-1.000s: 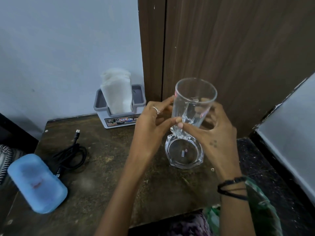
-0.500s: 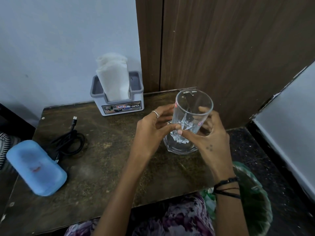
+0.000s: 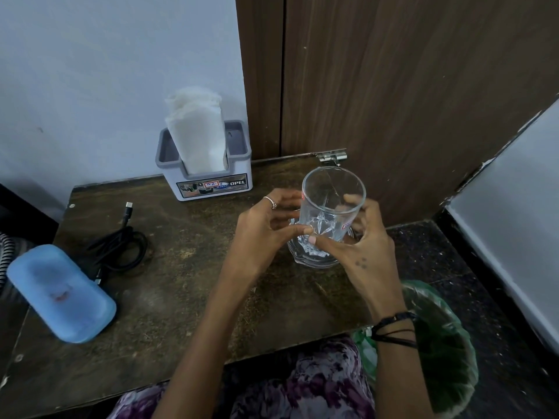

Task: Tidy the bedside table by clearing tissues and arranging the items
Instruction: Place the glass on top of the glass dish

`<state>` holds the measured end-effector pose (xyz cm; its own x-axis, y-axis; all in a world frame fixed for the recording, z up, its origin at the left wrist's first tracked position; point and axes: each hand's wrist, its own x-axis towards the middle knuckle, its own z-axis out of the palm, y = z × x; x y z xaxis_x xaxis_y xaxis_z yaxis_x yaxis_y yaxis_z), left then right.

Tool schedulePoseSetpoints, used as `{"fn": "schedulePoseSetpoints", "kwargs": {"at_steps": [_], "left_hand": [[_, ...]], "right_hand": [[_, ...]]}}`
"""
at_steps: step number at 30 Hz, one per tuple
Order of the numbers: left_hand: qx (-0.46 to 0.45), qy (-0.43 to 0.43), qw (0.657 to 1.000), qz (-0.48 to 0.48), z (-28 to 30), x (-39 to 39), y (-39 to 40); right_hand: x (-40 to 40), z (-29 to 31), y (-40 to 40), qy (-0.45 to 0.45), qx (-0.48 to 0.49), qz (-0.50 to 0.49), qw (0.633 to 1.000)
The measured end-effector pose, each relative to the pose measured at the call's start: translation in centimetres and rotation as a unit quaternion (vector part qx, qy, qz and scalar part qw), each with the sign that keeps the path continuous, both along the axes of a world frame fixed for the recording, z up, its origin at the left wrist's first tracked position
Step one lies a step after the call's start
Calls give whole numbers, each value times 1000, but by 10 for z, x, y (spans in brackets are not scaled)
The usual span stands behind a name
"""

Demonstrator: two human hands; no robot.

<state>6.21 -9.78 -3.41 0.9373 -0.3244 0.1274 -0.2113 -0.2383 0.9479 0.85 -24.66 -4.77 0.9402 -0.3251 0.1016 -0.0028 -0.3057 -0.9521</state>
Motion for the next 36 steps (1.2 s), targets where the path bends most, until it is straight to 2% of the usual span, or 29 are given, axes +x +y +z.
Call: {"fn": "schedulePoseSetpoints", "kwargs": {"at_steps": [9,13,18,31,36], "left_hand": [[18,6,1000,7,-4,-2,1],[40,24,998,29,-17,-12,1],[92,50,992,69,-40,-29,-4],[46,4,982,184,-47,-18,-8],[43,-19,981,186,-50,3,-11]], "right_hand": [[-1,2,-2,31,31,30,999],[-6,3,-18,91,12,74,993],[-13,-4,-24,174,-4,64,983],[18,-24,-2,82,37,15,996],[45,-31,8,51,31,-8,998]]}}
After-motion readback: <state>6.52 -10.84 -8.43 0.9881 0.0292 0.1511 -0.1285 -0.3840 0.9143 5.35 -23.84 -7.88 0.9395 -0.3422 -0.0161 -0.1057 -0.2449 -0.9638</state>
